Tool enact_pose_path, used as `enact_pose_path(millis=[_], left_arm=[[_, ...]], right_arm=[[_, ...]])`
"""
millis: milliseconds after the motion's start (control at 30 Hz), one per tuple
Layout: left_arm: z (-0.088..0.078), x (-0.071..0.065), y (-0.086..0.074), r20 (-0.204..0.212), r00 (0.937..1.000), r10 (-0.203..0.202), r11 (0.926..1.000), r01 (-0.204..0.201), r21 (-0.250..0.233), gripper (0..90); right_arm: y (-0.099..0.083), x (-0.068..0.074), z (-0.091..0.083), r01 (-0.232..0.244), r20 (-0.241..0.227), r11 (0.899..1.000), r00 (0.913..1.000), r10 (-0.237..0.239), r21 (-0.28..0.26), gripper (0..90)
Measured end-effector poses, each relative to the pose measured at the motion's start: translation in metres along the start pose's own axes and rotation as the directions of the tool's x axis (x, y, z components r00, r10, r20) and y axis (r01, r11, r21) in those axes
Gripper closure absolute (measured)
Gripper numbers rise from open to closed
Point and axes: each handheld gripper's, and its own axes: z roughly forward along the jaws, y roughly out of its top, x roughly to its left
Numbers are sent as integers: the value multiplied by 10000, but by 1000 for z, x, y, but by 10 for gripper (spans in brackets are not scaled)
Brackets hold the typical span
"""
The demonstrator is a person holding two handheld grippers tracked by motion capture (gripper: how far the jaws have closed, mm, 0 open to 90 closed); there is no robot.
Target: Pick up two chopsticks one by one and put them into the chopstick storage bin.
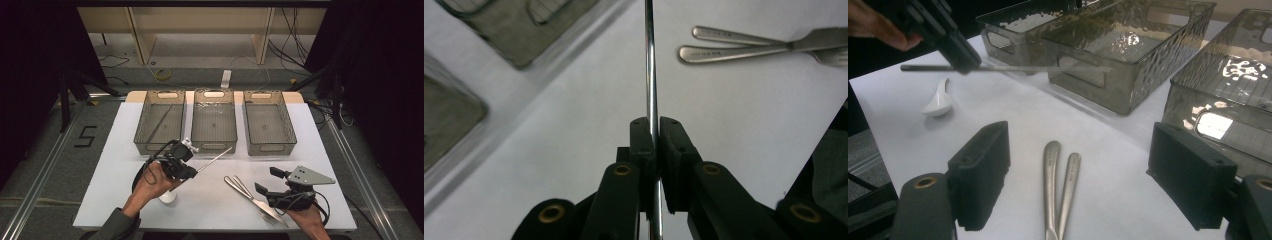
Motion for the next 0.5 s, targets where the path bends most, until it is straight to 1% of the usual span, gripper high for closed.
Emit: enact_pose_path(millis=[100,167,233,267,300,367,433,500], left_arm=[[-10,7,1,-120,9997,-229,9992,225,-338,848],[-16,11,1,-243,9994,-232,9988,222,-442,848],[-21,15,2,-324,9989,-342,9974,320,-648,848],[-24,20,2,-513,9975,-482,9958,440,-797,848],[-26,23,2,-594,9969,-519,9953,467,-852,848],[-32,33,2,-710,9944,-785,9913,703,-1111,848],[-37,44,2,-857,9904,-1084,9853,956,-1418,848],[-40,53,1,-857,9876,-1318,9811,1176,-1538,848]], right_arm=[[0,0,0,4,17,10000,10000,-4,3,254],[0,0,0,-8,17,10000,10000,8,5,254],[0,-1,0,-10,28,10000,10000,10,3,254],[0,-1,0,-26,36,10000,10000,26,7,254],[0,-1,0,-24,35,10000,10000,24,-3,254],[0,-1,0,-57,31,10000,10000,57,7,254],[0,-1,0,-70,28,10000,10000,70,18,254],[0,-1,0,-80,25,10000,10000,80,2,254]])
